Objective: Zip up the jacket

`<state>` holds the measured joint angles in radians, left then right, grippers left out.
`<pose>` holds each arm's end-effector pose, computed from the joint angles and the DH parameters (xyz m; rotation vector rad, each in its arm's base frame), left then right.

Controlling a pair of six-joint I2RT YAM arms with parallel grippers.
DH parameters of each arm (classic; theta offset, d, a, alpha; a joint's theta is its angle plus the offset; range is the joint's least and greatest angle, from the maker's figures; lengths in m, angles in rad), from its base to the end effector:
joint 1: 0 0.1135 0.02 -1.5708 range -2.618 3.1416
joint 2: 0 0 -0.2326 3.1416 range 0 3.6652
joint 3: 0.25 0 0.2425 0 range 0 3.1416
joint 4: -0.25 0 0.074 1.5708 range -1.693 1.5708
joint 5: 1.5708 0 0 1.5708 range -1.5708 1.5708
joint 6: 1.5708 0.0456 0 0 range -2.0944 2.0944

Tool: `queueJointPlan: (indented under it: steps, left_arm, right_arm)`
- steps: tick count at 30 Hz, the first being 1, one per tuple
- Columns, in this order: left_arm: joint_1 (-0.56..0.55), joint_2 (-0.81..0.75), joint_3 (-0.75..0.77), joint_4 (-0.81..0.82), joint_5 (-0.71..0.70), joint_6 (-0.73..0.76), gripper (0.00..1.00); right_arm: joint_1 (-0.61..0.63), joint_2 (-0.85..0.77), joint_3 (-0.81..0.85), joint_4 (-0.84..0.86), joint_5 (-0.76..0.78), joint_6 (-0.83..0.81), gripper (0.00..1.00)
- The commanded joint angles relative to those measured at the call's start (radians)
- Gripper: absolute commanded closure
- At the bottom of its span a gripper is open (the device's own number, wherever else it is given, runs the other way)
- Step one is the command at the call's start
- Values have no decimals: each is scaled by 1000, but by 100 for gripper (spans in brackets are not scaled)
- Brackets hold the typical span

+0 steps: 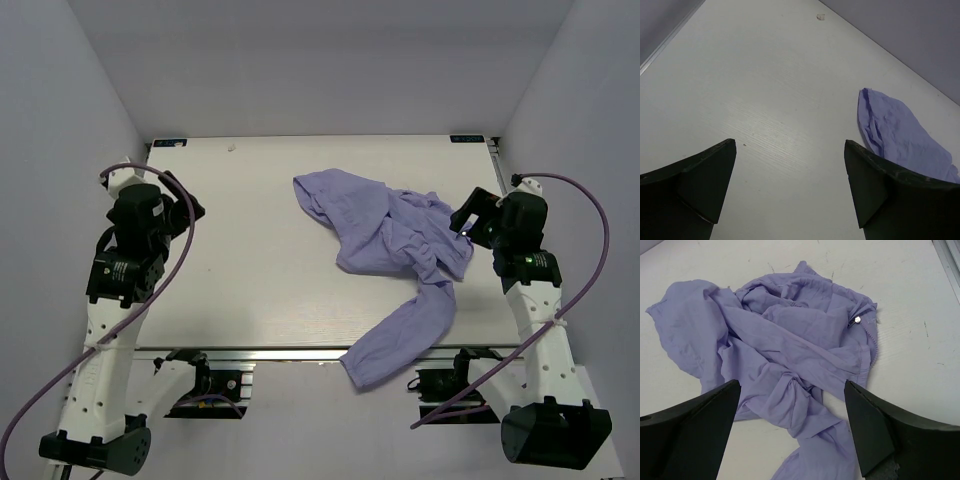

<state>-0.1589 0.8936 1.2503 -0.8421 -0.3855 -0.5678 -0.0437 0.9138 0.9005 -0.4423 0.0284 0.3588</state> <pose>0.1768 -0.0110 0.3788 -0.6380 1.9149 -0.0640 0.2208 -0.0110 0.3019 0.4235 1.9857 0.1702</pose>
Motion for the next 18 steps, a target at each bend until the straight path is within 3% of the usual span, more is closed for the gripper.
queueJointPlan:
  steps: [1,5,9,14,18]
  left_arm:
    - [4,-30,3,-22,0,-1,2]
    - [4,-22,-51,66,101,20,2]
    - [-13,144,-68,139,345,36,2]
    - [-229,416,-78,253,327,19,2]
    - [-361,599,3,310,338,22,2]
  right_arm:
    - [-1,-7,46,2,21,-11,11]
    - [-1,-7,17,-6,74,49,11]
    - [-1,42,23,-12,28,22,11]
    - [-2,149,34,-78,155,65,11]
    - [-13,272,6,-58,214,98,11]
